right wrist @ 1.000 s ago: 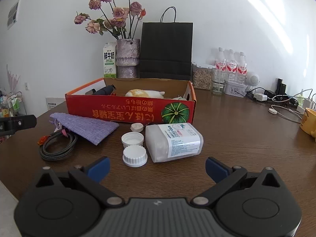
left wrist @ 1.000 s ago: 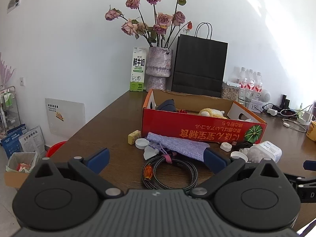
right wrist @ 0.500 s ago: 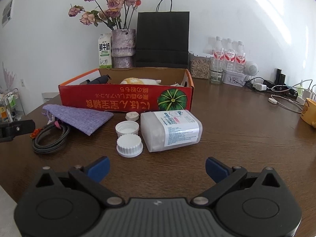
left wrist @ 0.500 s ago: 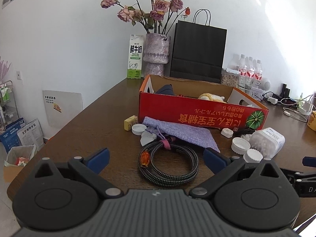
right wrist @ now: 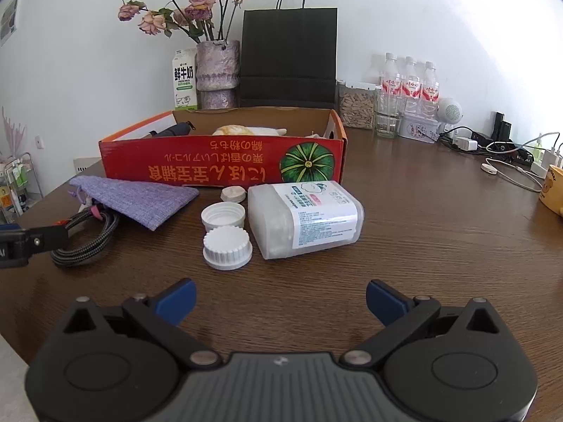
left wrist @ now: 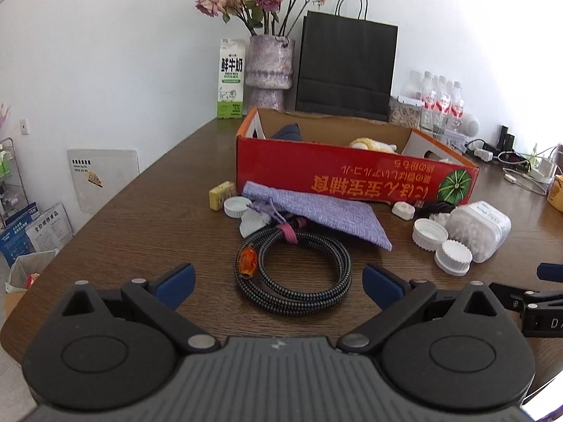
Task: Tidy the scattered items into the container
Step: 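Withdraw both grippers from the box back toward the table items, then lower the left gripper onto the orange-tipped item by the braided cable and close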
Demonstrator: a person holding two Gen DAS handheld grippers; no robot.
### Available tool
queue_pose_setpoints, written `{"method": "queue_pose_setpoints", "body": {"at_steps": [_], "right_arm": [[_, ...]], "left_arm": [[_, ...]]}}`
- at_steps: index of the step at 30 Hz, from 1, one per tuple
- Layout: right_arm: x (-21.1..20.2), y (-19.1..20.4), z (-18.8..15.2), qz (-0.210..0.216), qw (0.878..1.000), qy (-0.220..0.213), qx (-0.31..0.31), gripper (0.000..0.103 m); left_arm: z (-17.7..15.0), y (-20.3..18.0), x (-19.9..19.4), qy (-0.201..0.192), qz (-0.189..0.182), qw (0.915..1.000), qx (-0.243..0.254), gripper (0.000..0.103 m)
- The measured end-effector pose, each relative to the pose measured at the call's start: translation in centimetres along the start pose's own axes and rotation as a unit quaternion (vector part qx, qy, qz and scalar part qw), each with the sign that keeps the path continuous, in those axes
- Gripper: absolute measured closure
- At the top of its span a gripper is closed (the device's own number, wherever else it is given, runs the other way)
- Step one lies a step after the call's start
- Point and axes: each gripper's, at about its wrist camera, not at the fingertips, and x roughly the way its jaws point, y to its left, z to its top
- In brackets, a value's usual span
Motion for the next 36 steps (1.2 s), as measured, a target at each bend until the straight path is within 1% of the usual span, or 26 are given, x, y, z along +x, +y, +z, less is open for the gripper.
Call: {"method": "queue_pose_setpoints", "body": {"at_steps": [9,12,16,18,20,21,23,24,25,26,27,36], "right_arm": [[1.1,0.4,0.0,0.01,1.0,0.012,-0.005,0.0],[1.3,0.4,0.0,0.01,1.0,0.012,-0.006,0.0],[1.6,0.2,0.0,0.004,1.0,0.015,-0.002,0.0],[1.7,0.2,0.0,0.005,1.0,0.015,-0.002,0.0],[1.8,0.4,0.1,0.008,1.0,0.016,-0.003,0.0],[1.8,0.6,0.0,0.01,1.0,0.016,-0.005,0.0],[1.9,0.8,0.0,0.013,1.0,0.017,-0.008,0.0],[1.9,0.9,0.0,0.014,1.0,0.018,-0.009,0.0],[2.0,1.0,0.0,0.014,1.0,0.018,-0.01,0.0],[1.9,1.0,0.0,0.013,1.0,0.019,-0.011,0.0],[1.9,1.1,0.0,0.012,1.0,0.019,-0.012,0.0],[1.7,1.6,0.2,0.01,1.0,0.017,-0.017,0.0]], "left_arm": [[0.7,-0.9,2.3,0.026,0.012,0.9995,0.016,0.0],[0.8,-0.8,2.4,0.023,0.01,0.9996,0.011,0.0],[0.9,0.7,1.9,0.009,0.002,0.9998,-0.016,0.0],[1.0,1.3,1.9,0.005,0.012,0.9997,-0.019,0.006],[1.2,1.9,2.0,0.007,0.021,0.9994,-0.025,0.025],[1.3,2.2,2.1,0.012,0.022,0.9993,-0.029,0.03],[1.4,2.7,2.4,0.02,0.015,0.9991,-0.033,0.046],[1.4,2.8,2.6,0.022,0.013,0.9991,-0.034,0.05],[1.4,2.9,2.7,0.024,0.009,0.999,-0.036,0.063],[1.3,3.1,2.8,0.027,0.002,0.9988,-0.04,0.078],[1.3,3.3,2.9,0.029,-0.004,0.9985,-0.046,0.081],[1.3,3.8,1.7,0.011,-0.012,0.9983,-0.056,0.084]]}}
